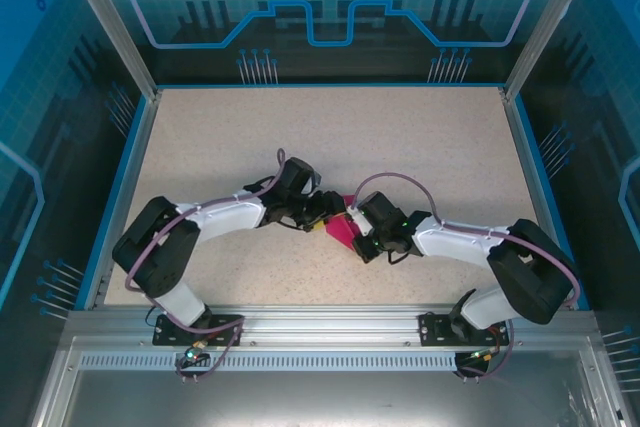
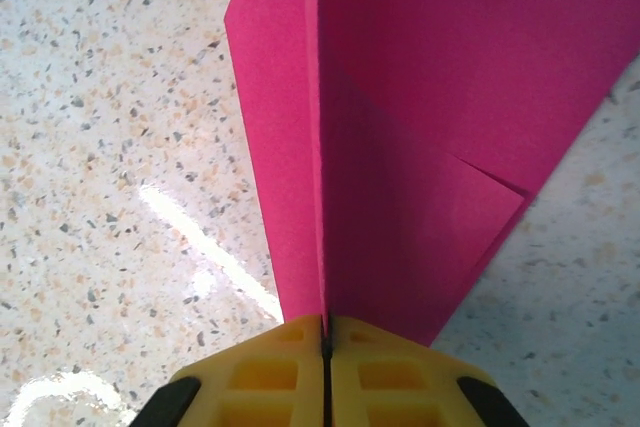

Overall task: Fold a paper plane with a square sheet of paper (fold left side to right side)
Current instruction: Fourth fold the wing at the center of the table.

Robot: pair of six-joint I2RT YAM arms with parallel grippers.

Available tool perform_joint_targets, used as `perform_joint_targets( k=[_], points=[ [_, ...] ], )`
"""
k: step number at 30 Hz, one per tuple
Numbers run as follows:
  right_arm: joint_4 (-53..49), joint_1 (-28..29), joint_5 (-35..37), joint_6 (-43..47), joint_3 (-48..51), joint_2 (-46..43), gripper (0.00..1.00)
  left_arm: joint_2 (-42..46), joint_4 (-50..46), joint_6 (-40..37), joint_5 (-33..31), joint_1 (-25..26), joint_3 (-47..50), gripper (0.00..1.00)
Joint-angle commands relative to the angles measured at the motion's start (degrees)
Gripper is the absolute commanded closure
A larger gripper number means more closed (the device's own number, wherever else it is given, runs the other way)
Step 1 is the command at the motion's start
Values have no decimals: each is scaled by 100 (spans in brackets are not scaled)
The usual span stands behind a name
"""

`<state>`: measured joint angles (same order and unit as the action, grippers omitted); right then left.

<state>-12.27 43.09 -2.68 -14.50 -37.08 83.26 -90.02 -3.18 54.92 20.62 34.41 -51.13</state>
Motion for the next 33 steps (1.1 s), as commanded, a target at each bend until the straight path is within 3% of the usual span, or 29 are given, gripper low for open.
perform_joint_targets(
  k=[1, 8, 11, 23, 33],
  points=[
    [38, -88, -541, 26, -126, 81, 93, 346, -254, -174, -93, -149, 222, 30],
    [185, -442, -1398, -22, -113, 159, 95, 169, -141, -225, 101, -187, 371, 55],
    [224, -582, -1660, -50, -93, 207, 95, -74, 76, -172, 231, -154, 373, 59],
    [386, -901, -2130, -148, 95, 365, 96, -1093, 322, -137, 460, 133, -125, 60],
    [486, -1052, -2344, -206, 197, 479, 95, -1383, 443, -68, 451, 184, -204, 58]
  ],
)
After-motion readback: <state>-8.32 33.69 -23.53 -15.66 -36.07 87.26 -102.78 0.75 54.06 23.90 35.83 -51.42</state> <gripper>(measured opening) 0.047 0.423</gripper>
